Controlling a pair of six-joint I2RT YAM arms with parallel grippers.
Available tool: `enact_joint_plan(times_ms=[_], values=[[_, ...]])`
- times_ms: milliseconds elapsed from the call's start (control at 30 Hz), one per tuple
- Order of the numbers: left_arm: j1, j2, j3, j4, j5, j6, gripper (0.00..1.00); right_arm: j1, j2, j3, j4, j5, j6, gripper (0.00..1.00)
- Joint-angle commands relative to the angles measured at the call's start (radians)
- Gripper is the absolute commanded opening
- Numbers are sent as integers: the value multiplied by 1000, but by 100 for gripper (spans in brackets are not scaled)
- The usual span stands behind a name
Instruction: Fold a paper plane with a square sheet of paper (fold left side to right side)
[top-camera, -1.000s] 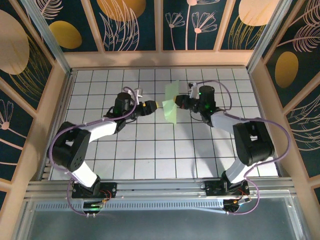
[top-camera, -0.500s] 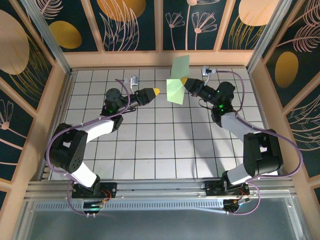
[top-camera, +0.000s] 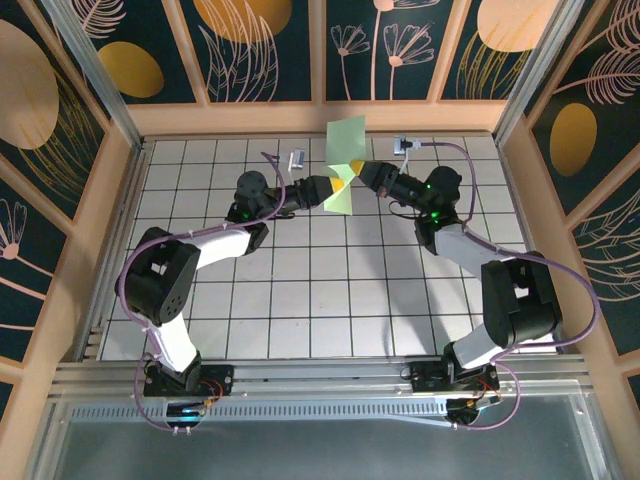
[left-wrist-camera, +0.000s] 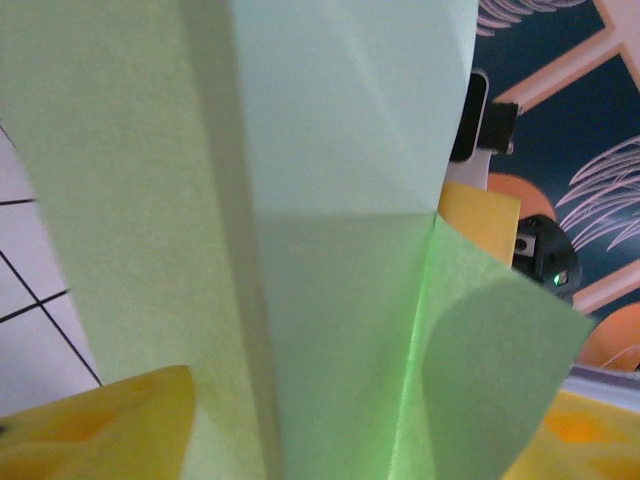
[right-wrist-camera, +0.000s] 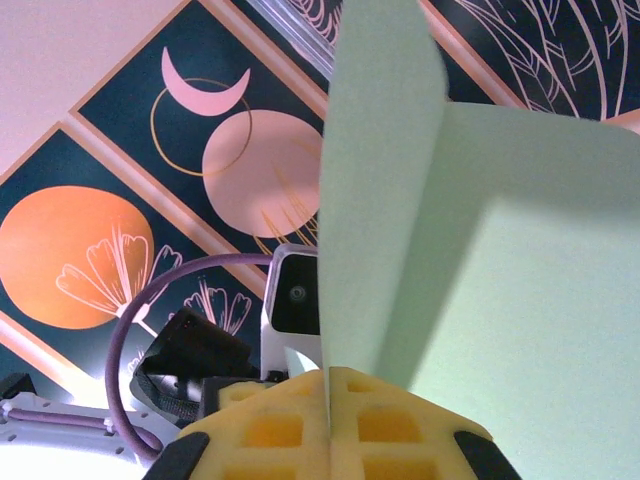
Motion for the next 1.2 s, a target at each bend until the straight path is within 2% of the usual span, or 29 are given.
enact_joint_plan(times_ms=[0, 167, 367, 500, 600, 733, 833, 933, 1033, 1167], values=[[3, 18, 14, 105, -18, -32, 53, 1, 9, -6, 48, -11, 2, 0], [3, 18, -2, 138, -34, -51, 27, -8, 1, -20, 11, 4, -22, 10], [3, -22, -5, 18, -55, 33, 1, -21, -22, -39, -49, 35, -59, 23], [3, -68, 1, -148, -76, 135, 0, -36, -69, -44, -177, 83, -146, 33], [3, -115, 35, -415, -122, 279, 0, -39, -131, -25, -399, 185, -287, 41], [-2, -159, 122, -892, -306, 532, 0, -37, -206, 22, -753, 495, -478, 49], [-21, -171, 187, -1176, -486, 667, 0, -39, -232, 34, -920, 745, -536, 58], [-63, -171, 249, -1395, -692, 741, 0, -47, -243, 18, -984, 919, -554, 69], [-116, -154, 308, -1565, -880, 765, 0, -60, -250, -18, -983, 990, -548, 78], [-209, -97, 400, -1770, -1172, 728, 0, -82, -252, -63, -946, 1009, -524, 89]])
